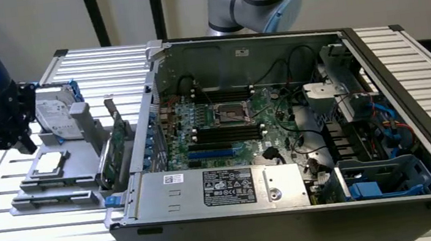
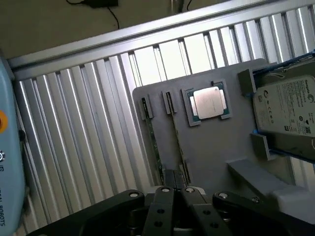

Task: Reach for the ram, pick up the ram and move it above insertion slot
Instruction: 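Pick up the ram and move it above insertion slot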

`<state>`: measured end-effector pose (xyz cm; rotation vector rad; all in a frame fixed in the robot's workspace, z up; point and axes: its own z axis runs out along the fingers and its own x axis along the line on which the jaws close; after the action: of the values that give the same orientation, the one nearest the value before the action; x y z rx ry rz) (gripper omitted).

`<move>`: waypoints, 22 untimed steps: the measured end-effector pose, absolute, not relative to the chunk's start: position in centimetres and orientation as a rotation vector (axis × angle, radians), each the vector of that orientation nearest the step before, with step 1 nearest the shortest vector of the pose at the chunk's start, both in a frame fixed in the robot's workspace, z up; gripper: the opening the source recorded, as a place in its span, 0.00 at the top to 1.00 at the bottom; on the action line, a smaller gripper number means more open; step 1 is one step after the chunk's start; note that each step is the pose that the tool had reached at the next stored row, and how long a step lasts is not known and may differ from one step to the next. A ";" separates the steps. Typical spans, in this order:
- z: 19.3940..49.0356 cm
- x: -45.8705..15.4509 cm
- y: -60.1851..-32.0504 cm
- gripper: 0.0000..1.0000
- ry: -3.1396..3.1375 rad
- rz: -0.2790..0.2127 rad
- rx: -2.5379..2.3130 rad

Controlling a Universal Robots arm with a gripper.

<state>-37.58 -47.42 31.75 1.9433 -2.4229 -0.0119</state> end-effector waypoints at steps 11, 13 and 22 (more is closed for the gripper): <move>30.9 -37.6 -47.4 0.89 -2.223 -0.003 2.172; 30.9 -37.6 -47.4 0.89 -2.221 0.000 2.177; 30.5 -37.6 -47.5 0.69 -2.221 0.000 2.177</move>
<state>-37.62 -47.52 30.48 2.1769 -2.2208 -0.0001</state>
